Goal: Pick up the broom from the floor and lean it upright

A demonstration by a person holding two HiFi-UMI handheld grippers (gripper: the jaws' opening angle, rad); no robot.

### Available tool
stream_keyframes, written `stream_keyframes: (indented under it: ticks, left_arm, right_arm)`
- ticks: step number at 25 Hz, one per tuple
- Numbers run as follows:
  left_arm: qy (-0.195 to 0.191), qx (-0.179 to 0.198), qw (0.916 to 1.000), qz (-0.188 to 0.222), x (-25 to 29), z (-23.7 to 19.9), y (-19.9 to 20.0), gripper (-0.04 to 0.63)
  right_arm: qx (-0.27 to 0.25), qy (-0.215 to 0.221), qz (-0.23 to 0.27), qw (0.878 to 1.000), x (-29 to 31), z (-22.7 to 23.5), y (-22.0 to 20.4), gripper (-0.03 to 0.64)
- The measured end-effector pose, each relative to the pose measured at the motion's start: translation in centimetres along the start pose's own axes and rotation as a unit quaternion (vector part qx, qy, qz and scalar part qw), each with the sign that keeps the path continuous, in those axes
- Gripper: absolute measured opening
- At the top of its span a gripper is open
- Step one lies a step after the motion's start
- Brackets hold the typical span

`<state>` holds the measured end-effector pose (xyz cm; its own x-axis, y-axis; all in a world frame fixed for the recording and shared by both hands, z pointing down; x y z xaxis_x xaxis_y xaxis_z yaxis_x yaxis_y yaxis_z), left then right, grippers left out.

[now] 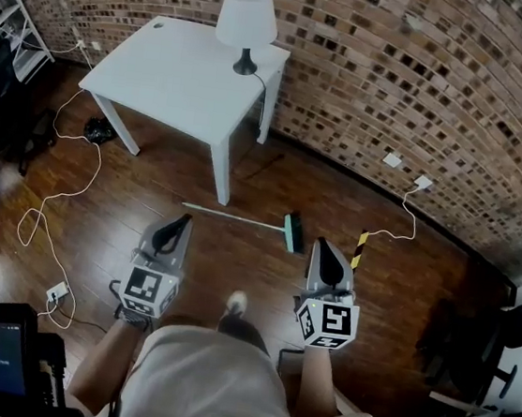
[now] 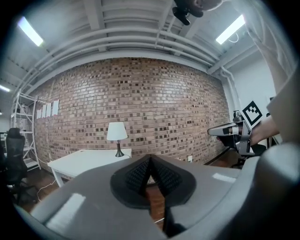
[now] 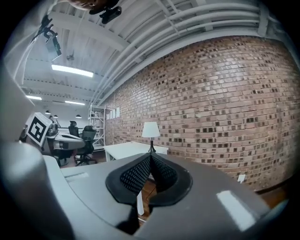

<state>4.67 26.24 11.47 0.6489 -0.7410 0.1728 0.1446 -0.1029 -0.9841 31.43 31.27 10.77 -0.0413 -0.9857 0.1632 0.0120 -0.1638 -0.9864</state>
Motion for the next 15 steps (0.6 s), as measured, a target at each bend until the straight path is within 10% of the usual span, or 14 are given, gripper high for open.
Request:
stream_keyframes:
  ticks: [15]
  left_arm:
    - [0.011, 0.000, 0.9995, -0.030, 3.7, -2.1, -1.6, 0.001]
  right_arm:
    - [-0.002, 0.030, -0.033, 0.999, 6.0, 0.9, -2.2, 0.014]
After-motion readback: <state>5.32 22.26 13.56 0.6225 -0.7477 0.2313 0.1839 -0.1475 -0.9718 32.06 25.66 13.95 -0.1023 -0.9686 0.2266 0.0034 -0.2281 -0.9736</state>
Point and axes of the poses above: the fingertips, and each gripper's own axes: x forward along the fingers, z to its right, y out of its top, the point moved 2 cm from there along -x, backward along the fingers, and after that the axes turned 7 degrees about -y, right-handed, at the moved point
